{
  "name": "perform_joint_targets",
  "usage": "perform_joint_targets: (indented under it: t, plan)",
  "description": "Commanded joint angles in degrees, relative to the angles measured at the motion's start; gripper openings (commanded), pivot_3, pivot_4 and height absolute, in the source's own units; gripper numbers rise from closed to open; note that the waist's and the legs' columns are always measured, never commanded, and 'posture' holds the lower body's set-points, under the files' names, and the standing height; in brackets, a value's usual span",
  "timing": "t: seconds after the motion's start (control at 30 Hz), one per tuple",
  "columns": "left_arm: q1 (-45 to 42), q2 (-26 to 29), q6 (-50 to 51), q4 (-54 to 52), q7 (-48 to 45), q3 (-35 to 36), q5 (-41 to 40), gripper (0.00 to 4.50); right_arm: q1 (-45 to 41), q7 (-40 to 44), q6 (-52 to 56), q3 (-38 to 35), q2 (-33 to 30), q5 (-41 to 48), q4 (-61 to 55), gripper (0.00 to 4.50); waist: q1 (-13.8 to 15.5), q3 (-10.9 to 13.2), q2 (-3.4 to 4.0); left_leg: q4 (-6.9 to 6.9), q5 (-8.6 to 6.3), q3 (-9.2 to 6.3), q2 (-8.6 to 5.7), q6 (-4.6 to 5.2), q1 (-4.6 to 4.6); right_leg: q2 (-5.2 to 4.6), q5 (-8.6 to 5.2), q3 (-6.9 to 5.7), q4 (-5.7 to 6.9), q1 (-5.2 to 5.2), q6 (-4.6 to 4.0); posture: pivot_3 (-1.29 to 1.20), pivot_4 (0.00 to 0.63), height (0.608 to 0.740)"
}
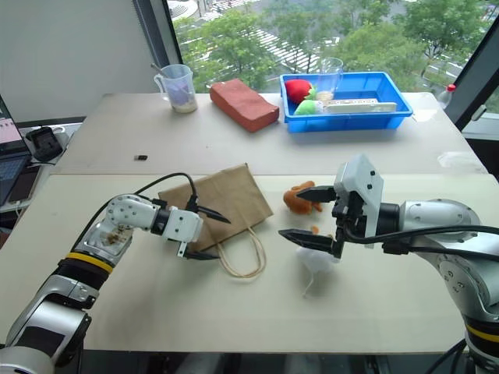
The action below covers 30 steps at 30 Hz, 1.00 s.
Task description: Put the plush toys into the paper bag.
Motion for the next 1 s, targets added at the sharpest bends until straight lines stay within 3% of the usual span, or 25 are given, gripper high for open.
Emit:
perform_joint_targets:
  t: [0.03, 0.47, 0.87, 0.97, 1.0]
  plan:
    - [-0.7, -1.2, -0.8, -1.0, 1.5, -0.2, 0.5, 4.45, -1.1, 0.2, -1.3, -0.8, -0.4, 0.0, -1.3, 4.5, 0.0, 0.0, 0.0, 0.0, 0.0, 0.0, 0.0, 0.0, 0.0, 0.0, 0.0, 0.0, 0.0, 0.0, 0.0, 0.0, 0.15, 0.74]
    - [2.2, -4.6, 5.0, -10.0, -0.2, -3.1, -1.5, 4.45, -1.6, 0.1, -1.3, -0.4, -0.1, -0.6, -0.7, 4.5, 0.0, 0.0, 0.0, 0.06, 0.0, 0.0, 0.0, 0.0, -0.01, 0.0, 0.0, 0.01, 0.03, 0.01, 0.0, 0.0, 0.15, 0.74]
    - [1.0, -7.5, 6.9, -9.6, 0.8, -6.1, 1.5, 4.45, -2.8, -0.2, -1.0, 0.1, 0.0, -1.0, -0.4, 4.5, 0.0, 0.0, -0.01, 0.11, 0.0, 0.0, -0.01, 0.0, -0.02, -0.01, 0.0, 0.01, 0.02, 0.03, 0.0, 0.0, 0.15, 0.74]
    - [0.9, -7.3, 7.6, -10.2, -0.2, -5.7, 0.4, 3.61, -2.9, -0.2, -0.9, 0.1, 0.0, -0.9, -0.4, 4.5, 0.0, 0.0, -0.01, 0.11, 0.0, 0.0, -0.01, 0.0, -0.01, 0.0, 0.0, 0.01, 0.03, 0.03, 0.0, 0.0, 0.15, 0.74]
    - [0.9, -7.2, 7.7, -10.4, -0.5, -5.6, 0.2, 3.13, -2.9, -0.2, -0.9, 0.1, 0.0, -0.9, -0.3, 4.5, 0.0, 0.0, -0.01, 0.11, 0.0, 0.0, -0.01, 0.0, -0.01, 0.0, 0.0, 0.01, 0.03, 0.03, 0.0, 0.0, 0.15, 0.74]
